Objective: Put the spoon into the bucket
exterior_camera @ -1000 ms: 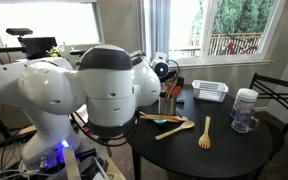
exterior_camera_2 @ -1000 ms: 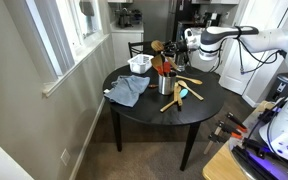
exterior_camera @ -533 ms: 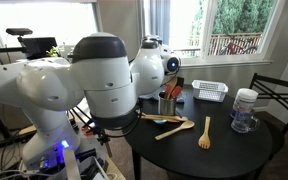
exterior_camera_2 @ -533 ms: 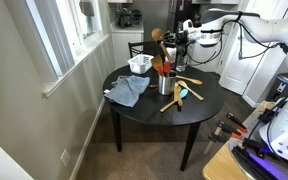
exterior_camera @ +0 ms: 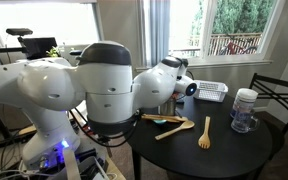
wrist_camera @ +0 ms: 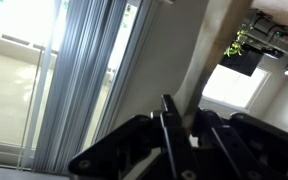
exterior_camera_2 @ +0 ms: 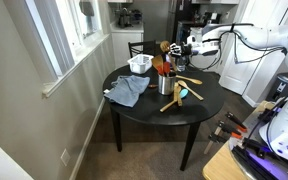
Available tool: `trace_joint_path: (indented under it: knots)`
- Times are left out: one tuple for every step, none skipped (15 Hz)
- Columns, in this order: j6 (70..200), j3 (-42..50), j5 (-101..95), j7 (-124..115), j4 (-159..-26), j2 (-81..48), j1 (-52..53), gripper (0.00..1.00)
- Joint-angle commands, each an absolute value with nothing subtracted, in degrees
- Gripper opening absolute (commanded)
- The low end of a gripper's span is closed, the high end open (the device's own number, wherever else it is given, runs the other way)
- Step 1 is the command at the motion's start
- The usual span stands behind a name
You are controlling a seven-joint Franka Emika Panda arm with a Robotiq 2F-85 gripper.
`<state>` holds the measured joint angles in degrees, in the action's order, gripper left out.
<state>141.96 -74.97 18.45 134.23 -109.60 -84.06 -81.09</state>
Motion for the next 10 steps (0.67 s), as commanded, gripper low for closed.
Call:
trace_joint_path:
  knots:
    - [138.73,-74.08,20.79,137.07,-107.10,-84.07,-79.99,0.08]
    - [138.82,-74.21,20.39,137.07,-107.13,-84.07,-79.96,0.08]
    - [138.99,-74.46,20.28,137.37,-107.42,-84.07,-80.12,0.08]
    - [139.45,-74.79,20.07,137.68,-107.81,-84.07,-80.18,0.08]
    - [139.69,-75.07,19.90,137.89,-108.12,-84.06,-80.21,0.08]
    - [140.14,-75.35,19.74,138.32,-108.38,-84.06,-80.15,0.08]
    - [140.31,-75.70,19.33,138.36,-108.67,-84.06,-80.19,0.08]
    - [140.59,-76.11,19.29,138.73,-109.02,-84.06,-80.26,0.08]
    - [140.60,-76.56,19.50,139.07,-109.27,-84.06,-80.32,0.08]
    - [140.57,-76.88,19.85,139.33,-109.38,-84.05,-80.21,0.08]
